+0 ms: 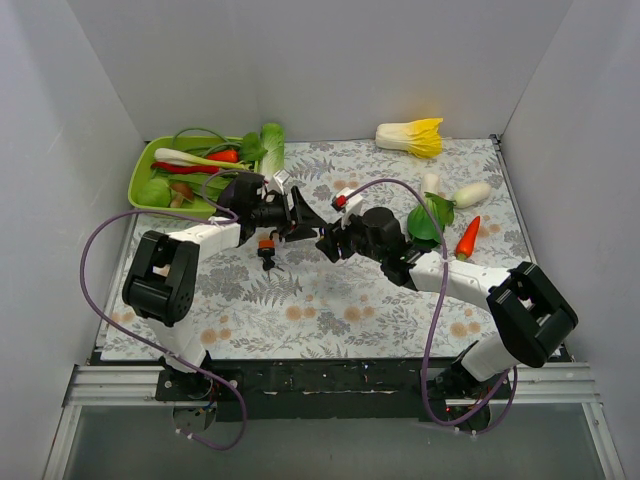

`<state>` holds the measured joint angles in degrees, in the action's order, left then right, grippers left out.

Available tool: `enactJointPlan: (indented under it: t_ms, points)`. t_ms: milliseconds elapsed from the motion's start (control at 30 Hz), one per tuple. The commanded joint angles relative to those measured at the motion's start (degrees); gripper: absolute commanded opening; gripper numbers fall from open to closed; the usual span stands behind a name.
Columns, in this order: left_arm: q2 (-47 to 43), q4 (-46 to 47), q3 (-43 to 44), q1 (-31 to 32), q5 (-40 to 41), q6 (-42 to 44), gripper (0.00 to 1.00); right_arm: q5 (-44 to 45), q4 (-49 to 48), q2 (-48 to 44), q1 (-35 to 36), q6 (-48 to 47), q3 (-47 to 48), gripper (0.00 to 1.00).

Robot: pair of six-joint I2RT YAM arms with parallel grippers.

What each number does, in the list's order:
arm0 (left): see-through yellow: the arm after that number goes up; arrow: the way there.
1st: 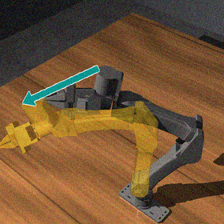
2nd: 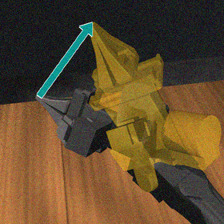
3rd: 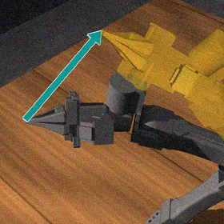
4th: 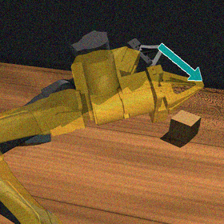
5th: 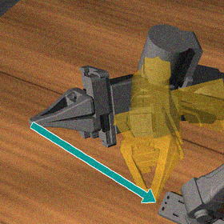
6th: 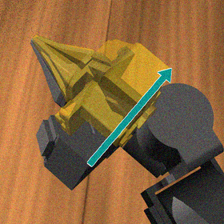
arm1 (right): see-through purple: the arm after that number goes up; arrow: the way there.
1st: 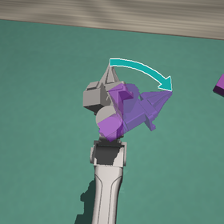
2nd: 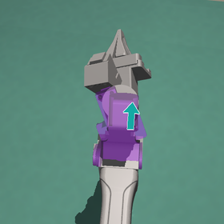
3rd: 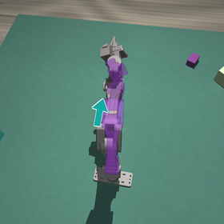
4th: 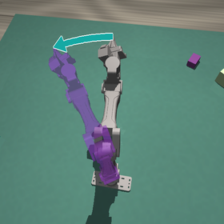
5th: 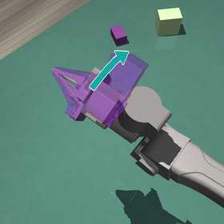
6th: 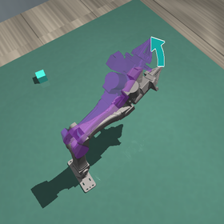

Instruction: Unlock with the key

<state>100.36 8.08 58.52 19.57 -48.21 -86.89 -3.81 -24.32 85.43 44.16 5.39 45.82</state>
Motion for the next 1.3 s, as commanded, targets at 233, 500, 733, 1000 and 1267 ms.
enactJointPlan:
  t_ms: [233,500,733,1000,1267]
  points:
    - [1.6,1.68,1.33,1.61,-6.2,1.2,0.37,-2.07,-4.25,-1.32,0.31,-2.05,2.96,0.03]
    - [1.51,4.13,0.19,2.14,-6.81,-0.73,0.0,-1.99,-2.32,-1.58,0.31,-1.87,3.75,0.09]
    - [0.81,8.18,-2.71,1.52,-5.76,-5.74,0.0,3.18,2.95,-5.79,0.31,-0.73,4.1,0.62]
    - [-5.08,5.99,-5.78,0.73,5.47,-5.83,0.0,12.95,8.85,-11.51,1.36,2.78,1.38,0.67]
    - [-10.08,6.78,-8.6,0.64,11.72,-7.06,0.0,12.61,11.92,-8.97,1.98,11.39,1.99,0.62]
